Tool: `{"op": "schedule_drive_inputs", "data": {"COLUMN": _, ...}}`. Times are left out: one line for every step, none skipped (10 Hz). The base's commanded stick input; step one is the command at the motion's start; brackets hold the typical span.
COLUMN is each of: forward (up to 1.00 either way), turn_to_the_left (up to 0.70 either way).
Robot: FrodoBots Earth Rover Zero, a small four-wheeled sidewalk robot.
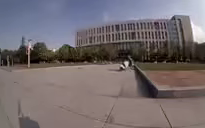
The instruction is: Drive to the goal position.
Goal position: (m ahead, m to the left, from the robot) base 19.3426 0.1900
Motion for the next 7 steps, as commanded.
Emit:
{"op": "schedule_drive_inputs", "data": {"forward": 1.0, "turn_to_the_left": 0.04}}
{"op": "schedule_drive_inputs", "data": {"forward": 1.0, "turn_to_the_left": 0.04}}
{"op": "schedule_drive_inputs", "data": {"forward": 1.0, "turn_to_the_left": 0.04}}
{"op": "schedule_drive_inputs", "data": {"forward": 1.0, "turn_to_the_left": 0.04}}
{"op": "schedule_drive_inputs", "data": {"forward": 1.0, "turn_to_the_left": 0.04}}
{"op": "schedule_drive_inputs", "data": {"forward": 1.0, "turn_to_the_left": 0.04}}
{"op": "schedule_drive_inputs", "data": {"forward": 1.0, "turn_to_the_left": 0.04}}
